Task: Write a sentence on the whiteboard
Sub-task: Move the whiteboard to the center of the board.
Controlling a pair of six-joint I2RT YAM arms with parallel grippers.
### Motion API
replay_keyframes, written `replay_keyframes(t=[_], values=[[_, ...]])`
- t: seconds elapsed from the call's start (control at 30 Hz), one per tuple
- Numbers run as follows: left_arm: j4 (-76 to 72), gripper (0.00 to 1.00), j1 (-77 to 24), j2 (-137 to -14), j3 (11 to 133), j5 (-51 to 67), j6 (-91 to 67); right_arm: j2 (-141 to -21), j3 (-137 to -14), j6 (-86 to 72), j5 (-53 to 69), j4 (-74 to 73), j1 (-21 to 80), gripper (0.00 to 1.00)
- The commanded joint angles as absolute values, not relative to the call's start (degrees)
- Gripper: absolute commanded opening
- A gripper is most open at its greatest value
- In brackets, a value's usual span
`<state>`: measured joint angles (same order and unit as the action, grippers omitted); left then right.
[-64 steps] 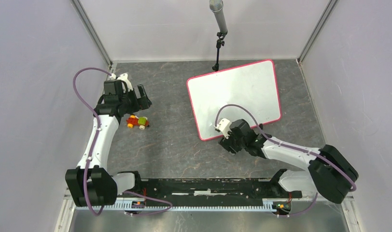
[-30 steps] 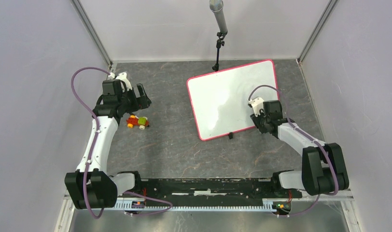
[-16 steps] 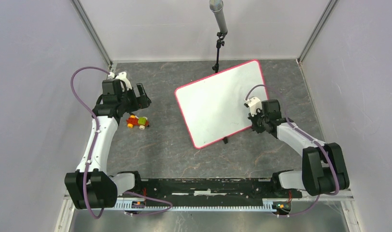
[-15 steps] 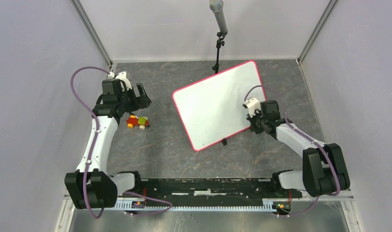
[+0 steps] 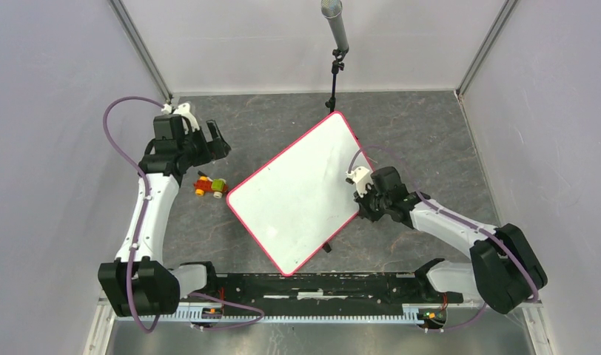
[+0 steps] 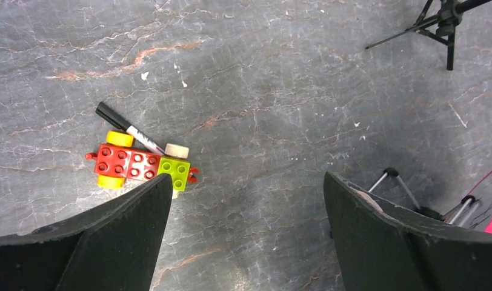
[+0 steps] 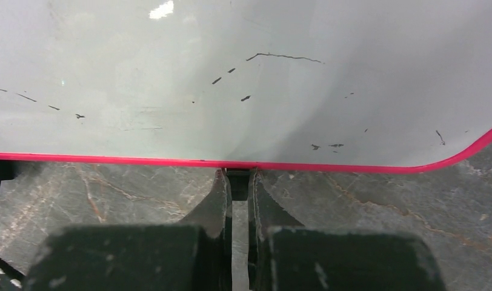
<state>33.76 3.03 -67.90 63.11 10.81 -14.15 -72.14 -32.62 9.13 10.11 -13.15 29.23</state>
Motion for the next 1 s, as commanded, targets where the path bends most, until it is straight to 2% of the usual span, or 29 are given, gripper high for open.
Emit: replay_keyframes(t=[0.0, 0.27, 0.3, 0.37, 0.53, 0.77, 0.9, 0.97], values=[[33.31, 1.0, 2.84, -68.46, 66.47, 10.34, -18.08, -70.17, -29.98, 3.87, 12.98, -16.39, 31.83, 0.0], [34.19, 1.0, 2.85, -69.6, 69.64, 9.72, -17.5, -65.37, -26.58, 2.9, 18.01, -15.58, 33.66, 0.02], [34.19, 1.0, 2.83, -69.72, 69.93, 9.76, -17.49, -65.26, -26.26, 2.9, 18.8, -15.76, 33.74, 0.04], [34.23, 1.0, 2.83, -69.96, 70.44, 9.82, -17.58, -65.13, -25.91, 2.95, 19.52, -16.17, 33.9, 0.17], [34.32, 1.0, 2.83, -70.38, 70.64, 9.94, -17.66, -64.06, -24.58, 2.81, 22.01, -16.08, 34.4, 0.27], [34.75, 1.0, 2.9, -71.06, 71.28, 10.11, -17.4, -63.31, -23.47, 2.68, 23.97, -16.04, 34.97, 0.27], [35.2, 1.0, 2.89, -71.51, 71.49, 10.17, -16.13, -62.14, -24.2, 3.11, 23.99, -18.37, 35.07, 0.44], [36.51, 1.0, 2.87, -72.26, 72.48, 11.66, -13.56, -61.1, -24.8, 2.74, 24.0, -19.5, 35.11, 0.57]])
